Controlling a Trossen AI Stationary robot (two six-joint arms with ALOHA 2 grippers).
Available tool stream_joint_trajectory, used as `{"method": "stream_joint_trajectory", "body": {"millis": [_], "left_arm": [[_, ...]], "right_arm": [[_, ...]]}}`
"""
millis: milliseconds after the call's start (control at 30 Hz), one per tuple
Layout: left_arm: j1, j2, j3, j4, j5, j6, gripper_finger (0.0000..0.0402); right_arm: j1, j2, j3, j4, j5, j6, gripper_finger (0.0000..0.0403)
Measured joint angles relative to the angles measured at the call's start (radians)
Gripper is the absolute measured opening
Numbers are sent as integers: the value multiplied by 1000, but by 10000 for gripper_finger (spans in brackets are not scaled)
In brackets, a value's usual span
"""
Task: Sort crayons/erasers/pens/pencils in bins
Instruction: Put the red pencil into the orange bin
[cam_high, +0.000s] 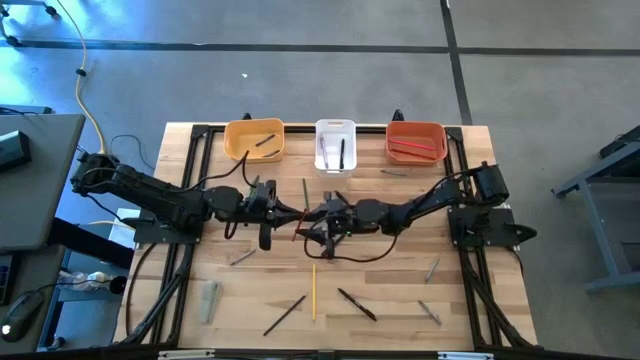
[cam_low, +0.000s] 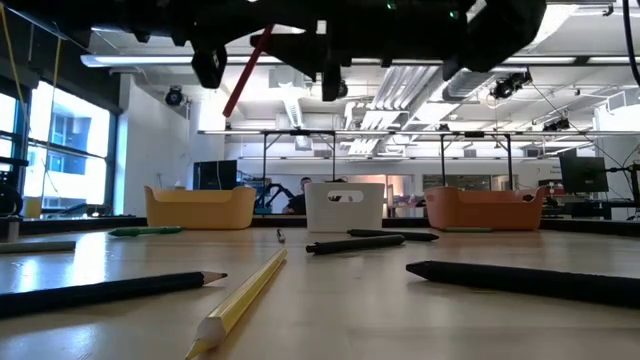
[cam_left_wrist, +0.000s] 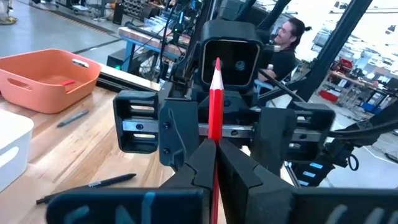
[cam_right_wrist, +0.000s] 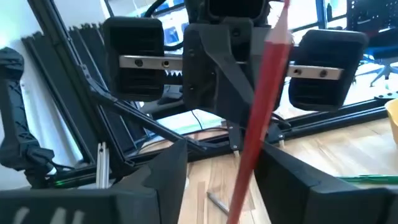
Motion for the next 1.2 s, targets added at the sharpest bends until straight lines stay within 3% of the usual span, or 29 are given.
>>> {"method": "stream_joint_trajectory", "body": {"millis": [333, 500, 633, 867, 1033, 1200], "left_arm": [[0, 0, 0, 16, 1, 16, 3], [0, 0, 0, 17, 1, 23, 3], [0, 0, 0, 17, 1, 27, 9], [0, -87, 1, 3, 29, 121, 55], [-1, -185, 1, -89, 30, 193, 87], [-2, -234, -52, -105, 22, 202, 85]], "right_arm": [[0, 0, 20, -33, 49, -23, 12], [0, 0, 19, -35, 53, -35, 27], [0, -1, 19, -41, 53, -66, 11], [-1, -15, 20, -104, 45, -92, 10], [-7, -90, 19, -254, 72, -163, 8], [-40, -278, 20, -623, 199, -282, 7]]}}
